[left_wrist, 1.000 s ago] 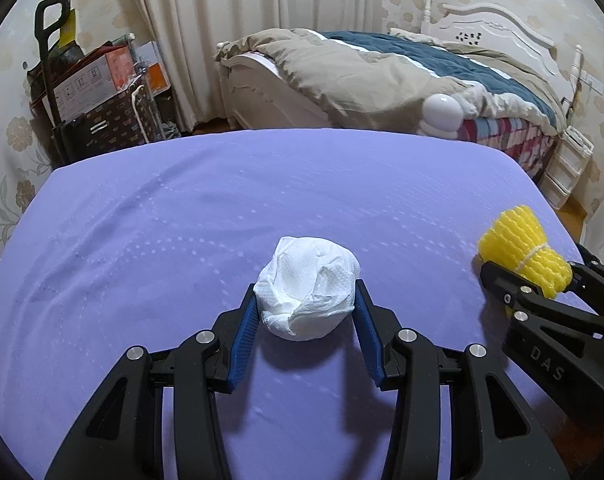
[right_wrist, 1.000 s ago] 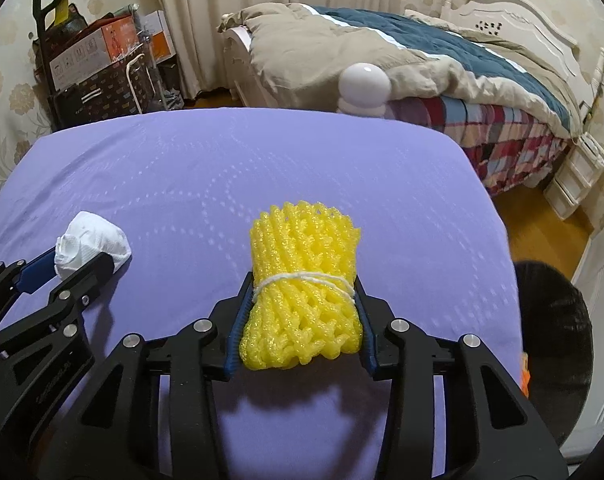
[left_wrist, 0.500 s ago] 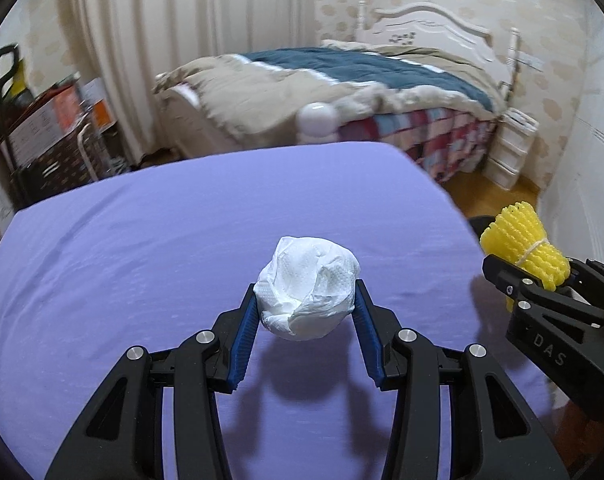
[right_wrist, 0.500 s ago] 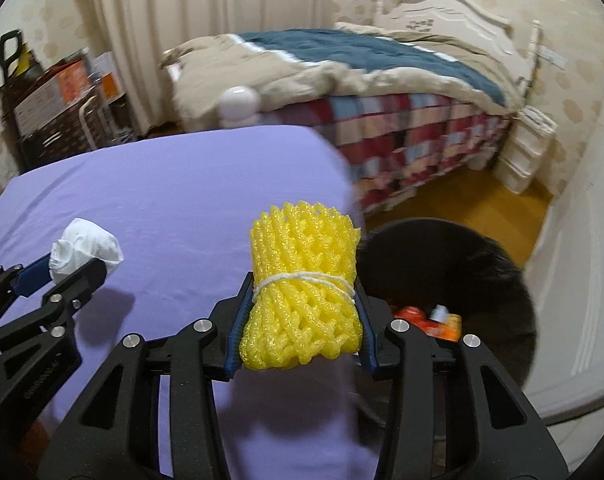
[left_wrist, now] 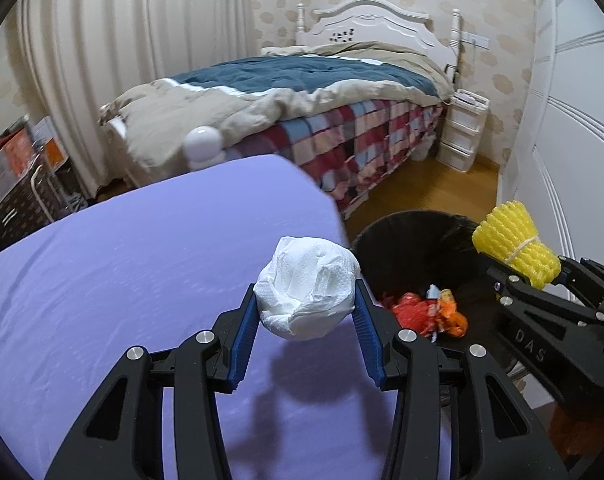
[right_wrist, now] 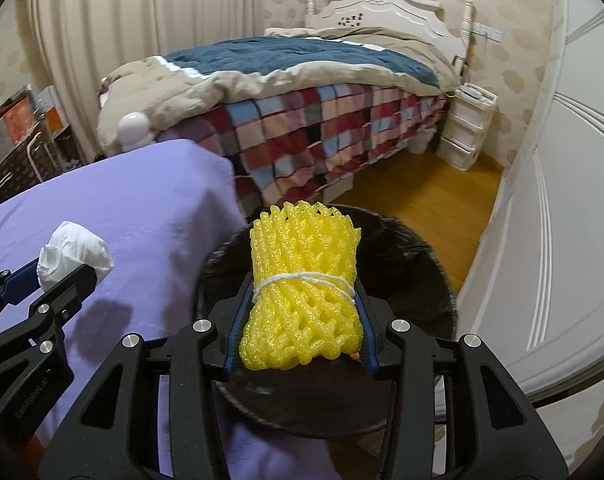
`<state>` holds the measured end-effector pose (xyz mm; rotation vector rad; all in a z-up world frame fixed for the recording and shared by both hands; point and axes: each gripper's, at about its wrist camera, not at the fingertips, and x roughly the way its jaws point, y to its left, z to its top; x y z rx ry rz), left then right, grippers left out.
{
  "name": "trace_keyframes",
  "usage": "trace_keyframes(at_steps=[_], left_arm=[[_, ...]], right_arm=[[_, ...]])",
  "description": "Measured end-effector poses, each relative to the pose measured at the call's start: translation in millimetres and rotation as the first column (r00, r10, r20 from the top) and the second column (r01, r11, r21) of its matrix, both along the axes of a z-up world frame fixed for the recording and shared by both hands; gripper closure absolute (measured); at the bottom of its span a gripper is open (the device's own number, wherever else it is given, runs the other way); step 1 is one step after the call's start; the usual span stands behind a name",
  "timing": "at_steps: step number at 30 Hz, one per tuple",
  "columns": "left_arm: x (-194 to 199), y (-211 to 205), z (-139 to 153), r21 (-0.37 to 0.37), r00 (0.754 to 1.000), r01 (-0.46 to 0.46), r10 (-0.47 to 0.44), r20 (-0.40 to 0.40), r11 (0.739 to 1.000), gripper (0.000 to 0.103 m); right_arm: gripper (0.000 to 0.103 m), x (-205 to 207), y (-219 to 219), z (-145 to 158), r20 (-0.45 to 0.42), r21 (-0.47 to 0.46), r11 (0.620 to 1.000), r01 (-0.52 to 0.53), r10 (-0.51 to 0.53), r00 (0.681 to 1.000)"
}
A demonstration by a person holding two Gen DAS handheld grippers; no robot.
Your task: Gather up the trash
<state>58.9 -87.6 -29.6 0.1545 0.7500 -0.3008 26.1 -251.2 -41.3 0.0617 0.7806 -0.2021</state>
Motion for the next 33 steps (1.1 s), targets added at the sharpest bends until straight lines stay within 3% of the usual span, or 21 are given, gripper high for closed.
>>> trace_keyframes(at_steps=[21, 23, 28, 33], left_arm=[[28, -59, -13, 0.046, 0.999, 0.044, -0.044, -0.002, 0.998, 0.054], [28, -61, -14, 0.05, 0.999, 0.047, -0.047, -0.005, 0.998, 0.049], [26, -63, -15, 0.053, 0.999, 0.046, -0.046, 0.003, 0.998, 0.032], [25, -62, -14, 0.063, 0.999, 0.039, -0.04, 0.012, 0.997, 0.029]], right_arm=[[0.059, 19, -53, -14, 0.0, -0.019, 0.995, 0.1, -0.1, 0.995], [0.058, 20, -54, -15, -0.002, -0.023, 0.994, 0.105, -0.105, 0.995], [0.041, 19, -59, -17, 0.003, -0.022, 0.992, 0.123, -0.123, 0.992], [0.036, 17, -59, -16, 0.006, -0.029, 0.99, 0.136, -0.136, 0.991]])
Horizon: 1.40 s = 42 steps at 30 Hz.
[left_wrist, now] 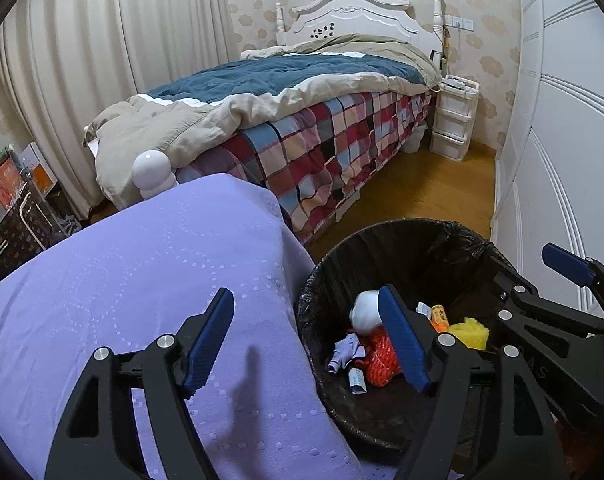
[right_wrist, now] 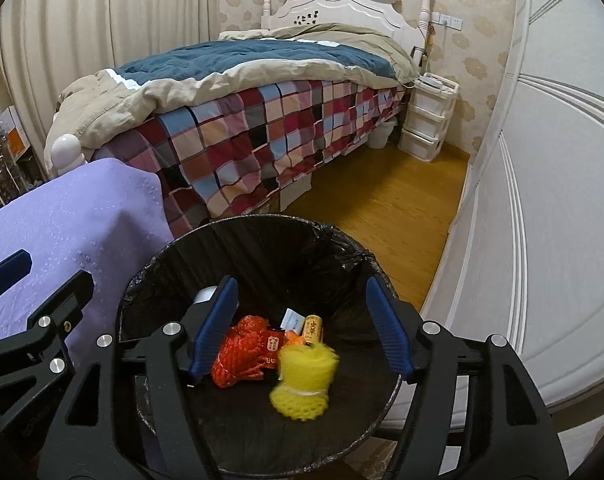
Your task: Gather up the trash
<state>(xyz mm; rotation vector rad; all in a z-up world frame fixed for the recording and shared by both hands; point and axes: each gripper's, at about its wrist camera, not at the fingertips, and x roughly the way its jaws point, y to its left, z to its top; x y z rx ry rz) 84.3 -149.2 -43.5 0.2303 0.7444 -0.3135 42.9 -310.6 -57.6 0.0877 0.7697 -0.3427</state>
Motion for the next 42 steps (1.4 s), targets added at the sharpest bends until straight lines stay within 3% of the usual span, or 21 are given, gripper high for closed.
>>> trace_keyframes(at_steps=[6, 12, 16, 42], left_arm=[[-3, 6, 4, 0.007, 1.0, -0.021, 0.021, 0.015, 1.0, 0.026], [-14, 17, 13, 0.006, 0.999, -0.031, 0.031, 0.04, 0.999, 0.024], [-25, 28, 17, 0.003, 0.997, -0.052, 0.052, 0.052, 0.999, 0.022], [-101, 91, 49, -0.06, 0.983, -0.132, 0.139, 0.123, 0.989, 0.02]], right_arm=[[0.024, -6, 2, 4, 0.01, -0.008, 1.0, 0.014, -0.014, 1.0], [0.023, -15, 6, 9, 0.014, -0.008, 1.0, 0.023, -0.022, 1.0], [0.017, -25, 11, 13, 0.025, 0.002, 1.0, 0.024, -0.025, 0.999], [0.015, -106, 57, 53, 0.116, 0.002, 0.999, -0.041, 0.041, 0.992]])
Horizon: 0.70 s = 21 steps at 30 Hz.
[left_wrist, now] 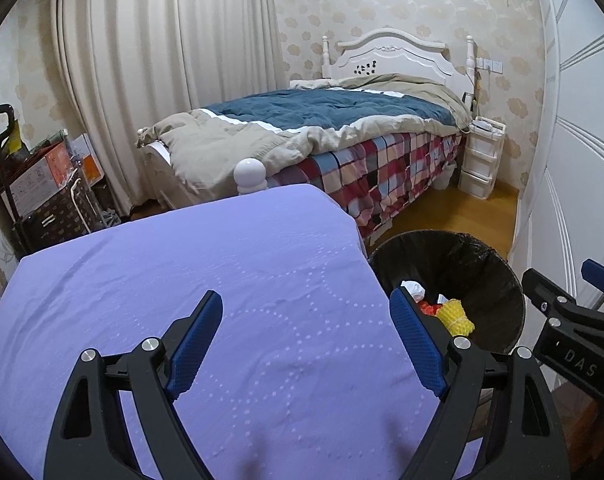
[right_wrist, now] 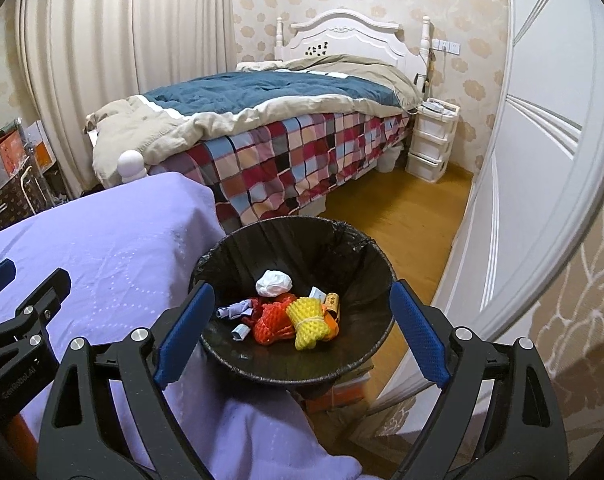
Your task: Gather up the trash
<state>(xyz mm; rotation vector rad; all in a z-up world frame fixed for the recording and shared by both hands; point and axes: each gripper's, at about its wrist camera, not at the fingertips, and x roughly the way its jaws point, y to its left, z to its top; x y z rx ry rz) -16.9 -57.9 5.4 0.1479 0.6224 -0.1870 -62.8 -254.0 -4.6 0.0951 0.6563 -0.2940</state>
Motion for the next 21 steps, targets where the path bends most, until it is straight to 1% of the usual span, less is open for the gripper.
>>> trace_keyframes(at_steps=[10, 21], left_arm=[[-20, 15, 8, -0.02, 0.999, -0.019, 0.02, 0.026, 1.0, 0.02], [-23, 18, 7, -0.023, 0.999, -0.021, 0.021, 0.028, 1.0, 0.02]], right_arm=[[0.015, -19, 11, 7, 0.019, -0.011, 1.0, -0.021, 0.021, 1.0], [0.015, -23, 19, 10, 0.027, -0.022, 0.999, -0.035, 0.036, 0.999]])
